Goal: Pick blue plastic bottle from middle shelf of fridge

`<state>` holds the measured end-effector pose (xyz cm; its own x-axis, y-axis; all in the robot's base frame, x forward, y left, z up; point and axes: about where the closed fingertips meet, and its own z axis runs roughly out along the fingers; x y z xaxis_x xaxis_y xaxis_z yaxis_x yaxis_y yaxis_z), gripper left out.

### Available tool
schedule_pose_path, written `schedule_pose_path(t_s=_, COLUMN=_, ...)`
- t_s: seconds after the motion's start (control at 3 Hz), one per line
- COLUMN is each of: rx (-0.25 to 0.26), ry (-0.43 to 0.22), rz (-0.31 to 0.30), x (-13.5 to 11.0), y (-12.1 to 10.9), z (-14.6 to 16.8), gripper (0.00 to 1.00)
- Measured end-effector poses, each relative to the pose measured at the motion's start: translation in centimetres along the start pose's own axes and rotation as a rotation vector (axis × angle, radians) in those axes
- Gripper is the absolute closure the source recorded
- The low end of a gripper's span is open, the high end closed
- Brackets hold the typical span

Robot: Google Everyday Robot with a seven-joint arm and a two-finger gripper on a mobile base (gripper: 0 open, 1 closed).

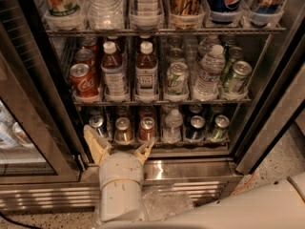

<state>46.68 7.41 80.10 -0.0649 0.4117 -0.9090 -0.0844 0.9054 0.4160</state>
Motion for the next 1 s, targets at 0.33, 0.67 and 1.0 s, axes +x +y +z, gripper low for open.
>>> schedule_pose_path(t_s=0.33, rx=0.063, ry=-0.082, rz=-0.009, x=-1.9, y=-1.7, z=-0.1, gripper=0.00)
schedule_pose_path(t_s=0.67, rx=0.063, ry=-0.082, rz=-0.010, x=-1.9, y=-1.7, z=-0.1, gripper=0.00)
schedule_pose_path(t_s=1.0, rx=0.029, ry=-0.106, rz=-0.078, x=-2.5, y=-0.5, z=0.6, gripper=0.00)
